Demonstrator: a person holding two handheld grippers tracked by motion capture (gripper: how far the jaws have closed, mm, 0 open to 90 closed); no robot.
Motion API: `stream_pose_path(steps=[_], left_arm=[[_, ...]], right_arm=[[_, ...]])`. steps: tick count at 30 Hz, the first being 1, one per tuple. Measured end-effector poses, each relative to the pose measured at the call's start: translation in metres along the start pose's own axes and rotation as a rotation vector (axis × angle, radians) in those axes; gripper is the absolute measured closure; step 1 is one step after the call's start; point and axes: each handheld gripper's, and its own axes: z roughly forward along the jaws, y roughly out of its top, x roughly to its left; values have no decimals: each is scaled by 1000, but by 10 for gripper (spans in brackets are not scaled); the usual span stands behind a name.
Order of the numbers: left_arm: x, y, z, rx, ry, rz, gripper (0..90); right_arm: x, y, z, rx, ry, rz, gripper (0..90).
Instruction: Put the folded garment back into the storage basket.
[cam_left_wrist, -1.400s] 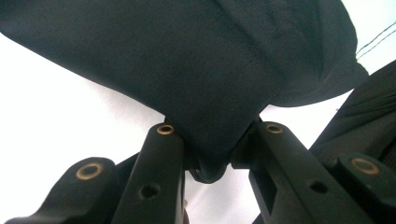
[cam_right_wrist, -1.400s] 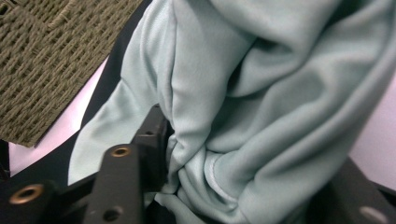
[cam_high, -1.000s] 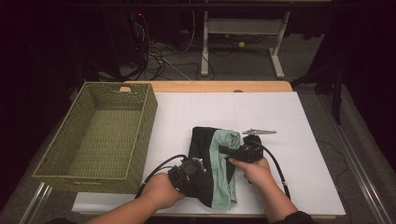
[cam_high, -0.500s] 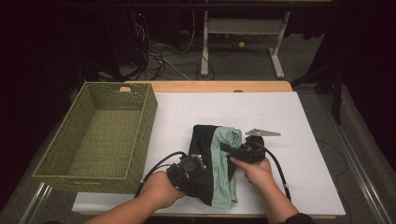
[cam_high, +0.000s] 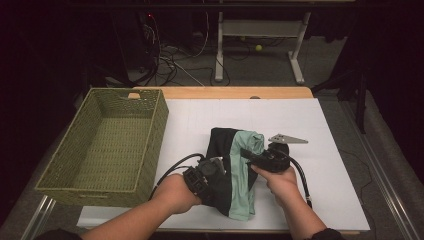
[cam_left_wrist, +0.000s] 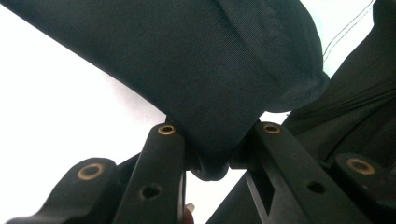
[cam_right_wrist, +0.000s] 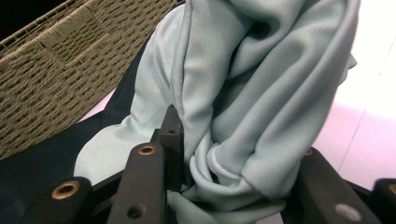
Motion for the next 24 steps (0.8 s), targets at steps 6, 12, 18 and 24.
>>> stream_pose_path(steps=[6, 12, 18, 24], left_arm=[[1, 3, -8, 5, 2, 4, 760], [1, 2, -13, 12, 5, 1, 760], [3, 0, -22, 14, 7, -5, 759], [7, -3, -31, 21, 5, -12, 760]], right_arm=[[2, 3, -2, -26, -9, -10, 641], [5, 3, 0, -33, -6, -20, 641], [11, 5, 0, -49, -9, -42, 640], [17, 9, 3, -61, -10, -58, 640]])
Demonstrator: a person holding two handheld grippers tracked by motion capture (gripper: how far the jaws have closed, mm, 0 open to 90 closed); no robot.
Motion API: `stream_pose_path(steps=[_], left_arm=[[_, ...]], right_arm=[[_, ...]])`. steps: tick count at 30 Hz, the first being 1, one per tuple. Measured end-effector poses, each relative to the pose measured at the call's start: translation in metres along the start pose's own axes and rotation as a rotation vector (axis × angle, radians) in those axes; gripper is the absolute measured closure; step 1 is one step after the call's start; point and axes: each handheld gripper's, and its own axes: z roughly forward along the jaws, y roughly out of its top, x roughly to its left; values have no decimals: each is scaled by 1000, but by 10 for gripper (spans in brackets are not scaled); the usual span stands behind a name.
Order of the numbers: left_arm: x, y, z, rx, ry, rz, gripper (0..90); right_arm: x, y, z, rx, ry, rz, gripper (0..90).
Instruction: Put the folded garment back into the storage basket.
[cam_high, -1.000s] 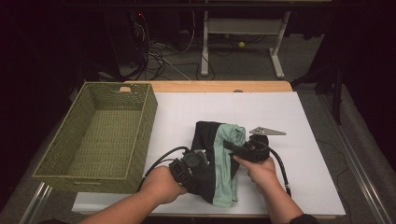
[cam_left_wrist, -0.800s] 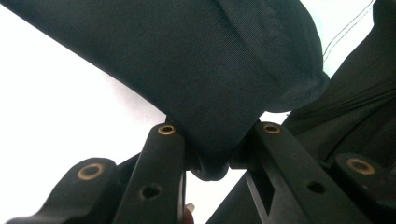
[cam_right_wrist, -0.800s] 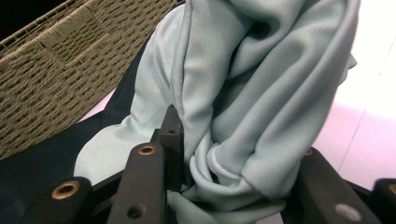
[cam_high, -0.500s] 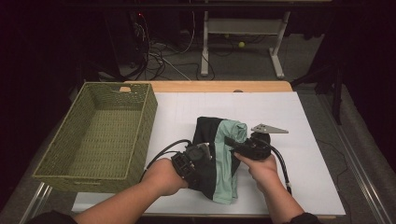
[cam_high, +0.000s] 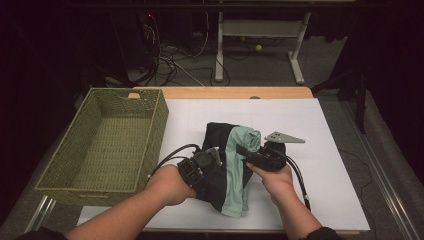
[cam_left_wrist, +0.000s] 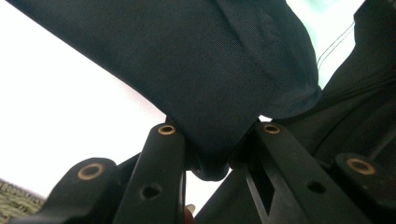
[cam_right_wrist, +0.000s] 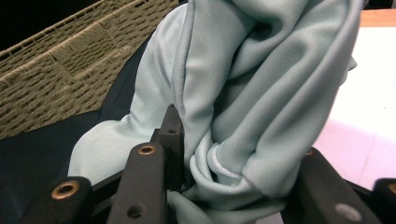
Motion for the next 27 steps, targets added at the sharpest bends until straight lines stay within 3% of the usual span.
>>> stream_pose_path(steps=[16, 27], left_arm=[[6, -16, -26, 7, 12, -1, 760], [12, -22, -38, 13, 5, -3, 760]], right_arm=[[25, 23, 6, -27, 19, -43, 639], [33, 33, 10, -33, 36, -48, 640]])
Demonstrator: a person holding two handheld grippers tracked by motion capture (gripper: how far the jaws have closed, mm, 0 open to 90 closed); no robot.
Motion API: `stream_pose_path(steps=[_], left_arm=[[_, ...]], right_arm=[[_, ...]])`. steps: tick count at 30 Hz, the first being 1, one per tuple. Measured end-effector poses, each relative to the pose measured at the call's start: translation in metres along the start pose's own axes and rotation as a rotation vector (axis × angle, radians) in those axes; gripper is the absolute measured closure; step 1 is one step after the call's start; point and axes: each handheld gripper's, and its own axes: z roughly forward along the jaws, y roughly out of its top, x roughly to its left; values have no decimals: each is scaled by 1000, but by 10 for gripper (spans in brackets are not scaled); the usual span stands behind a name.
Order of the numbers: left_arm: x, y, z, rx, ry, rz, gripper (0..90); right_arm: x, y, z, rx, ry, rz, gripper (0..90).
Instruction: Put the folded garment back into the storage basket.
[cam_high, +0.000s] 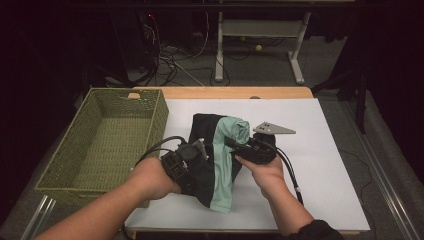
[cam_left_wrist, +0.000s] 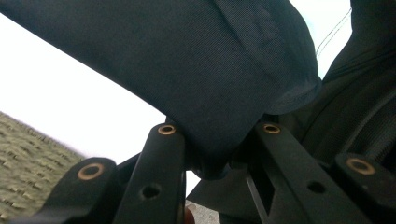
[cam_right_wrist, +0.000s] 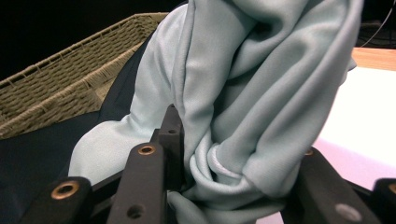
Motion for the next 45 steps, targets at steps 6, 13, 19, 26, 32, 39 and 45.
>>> stream_pose_path(steps=[6, 13, 19, 26, 32, 39, 45], left_arm=[[4, -10, -8, -11, 12, -6, 760], [10, -24, -20, -18, 20, -19, 760], [19, -34, -32, -13, 19, -30, 759], [31, -48, -43, -20, 20, -44, 759], [43, -65, -49, -32, 25, -71, 759], [57, -84, -54, -59, 27, -89, 759], [68, -97, -62, -74, 38, -97, 760]], right_arm=[[9, 7, 5, -11, 7, -13, 639], [21, 17, 12, -18, 20, -26, 639], [32, 26, 21, -26, 30, -42, 638], [45, 39, 36, -32, 44, -52, 638], [59, 47, 51, -30, 57, -65, 638], [70, 54, 68, -18, 67, -76, 637], [82, 63, 79, -12, 69, -96, 636]])
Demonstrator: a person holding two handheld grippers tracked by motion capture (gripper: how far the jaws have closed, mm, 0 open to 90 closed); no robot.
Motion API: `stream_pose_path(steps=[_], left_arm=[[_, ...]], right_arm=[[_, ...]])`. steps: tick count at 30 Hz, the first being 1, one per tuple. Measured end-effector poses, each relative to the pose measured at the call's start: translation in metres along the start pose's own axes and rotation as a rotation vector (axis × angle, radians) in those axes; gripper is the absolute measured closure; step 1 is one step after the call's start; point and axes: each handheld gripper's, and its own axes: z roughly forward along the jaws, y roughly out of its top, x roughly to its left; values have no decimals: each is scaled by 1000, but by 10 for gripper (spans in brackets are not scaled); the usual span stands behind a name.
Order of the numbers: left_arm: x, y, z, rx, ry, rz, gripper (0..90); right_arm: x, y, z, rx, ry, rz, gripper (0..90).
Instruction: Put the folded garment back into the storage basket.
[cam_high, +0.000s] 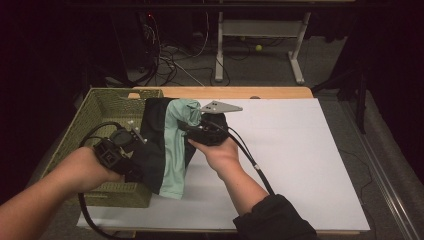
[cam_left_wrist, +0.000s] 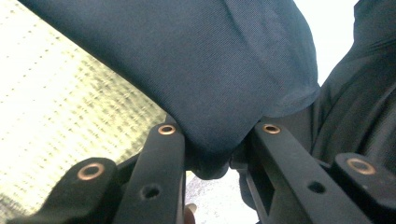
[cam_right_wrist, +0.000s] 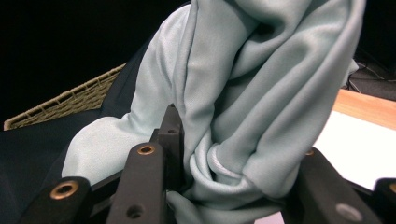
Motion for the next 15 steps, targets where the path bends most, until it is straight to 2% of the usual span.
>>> stream_pose_path(steps=[8, 15], left_arm=[[21, -19, -9, -28, 6, -22, 760], [37, -35, -9, -31, 7, -38, 760]], right_arm=[[13, 14, 22, 6, 4, -17, 635], [27, 21, 43, 18, 6, -42, 635]])
